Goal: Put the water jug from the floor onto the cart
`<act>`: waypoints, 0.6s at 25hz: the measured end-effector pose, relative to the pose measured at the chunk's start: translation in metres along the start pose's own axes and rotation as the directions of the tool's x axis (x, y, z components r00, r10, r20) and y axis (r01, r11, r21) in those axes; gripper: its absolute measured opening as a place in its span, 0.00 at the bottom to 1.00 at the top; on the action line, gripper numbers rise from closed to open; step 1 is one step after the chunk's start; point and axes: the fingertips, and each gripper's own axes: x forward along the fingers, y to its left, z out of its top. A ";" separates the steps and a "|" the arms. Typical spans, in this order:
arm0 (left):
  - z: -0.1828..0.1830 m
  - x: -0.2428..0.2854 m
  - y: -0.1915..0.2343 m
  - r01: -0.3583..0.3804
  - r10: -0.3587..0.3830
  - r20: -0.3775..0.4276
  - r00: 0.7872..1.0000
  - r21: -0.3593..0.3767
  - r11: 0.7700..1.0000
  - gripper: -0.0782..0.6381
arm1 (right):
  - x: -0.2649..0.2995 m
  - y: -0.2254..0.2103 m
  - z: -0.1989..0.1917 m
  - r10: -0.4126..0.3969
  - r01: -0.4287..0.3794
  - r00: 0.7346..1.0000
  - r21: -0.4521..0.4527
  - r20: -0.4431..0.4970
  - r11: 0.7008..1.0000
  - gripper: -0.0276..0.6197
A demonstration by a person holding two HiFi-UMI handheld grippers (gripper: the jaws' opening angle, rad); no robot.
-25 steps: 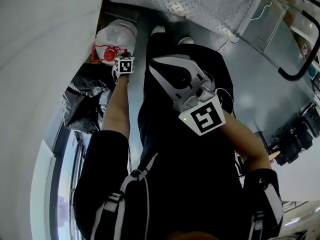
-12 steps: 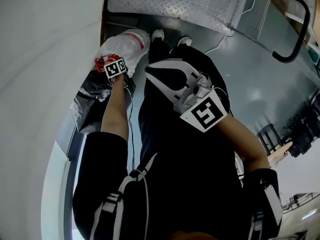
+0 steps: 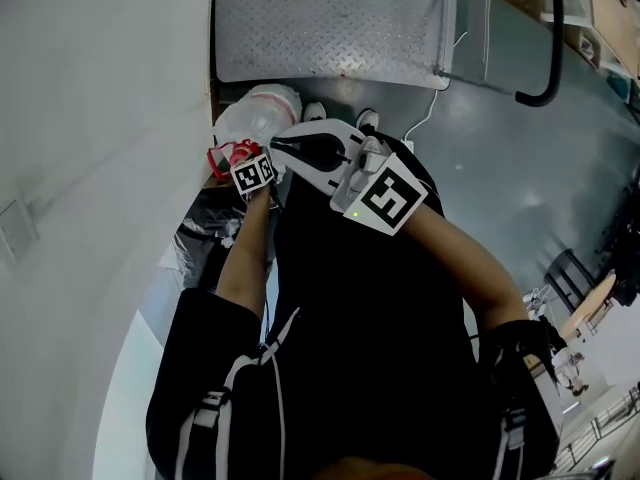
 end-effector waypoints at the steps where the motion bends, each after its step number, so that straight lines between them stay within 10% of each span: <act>1: 0.005 -0.005 -0.004 -0.003 0.003 0.011 1.000 -0.003 1.000 0.15 | -0.002 -0.004 0.003 -0.007 0.007 1.000 -0.016 0.002 1.000 0.07; 15: 0.099 -0.035 -0.047 0.032 -0.029 0.038 0.999 -0.093 0.995 0.15 | -0.041 -0.051 0.021 -0.076 0.076 0.993 0.008 0.089 0.997 0.07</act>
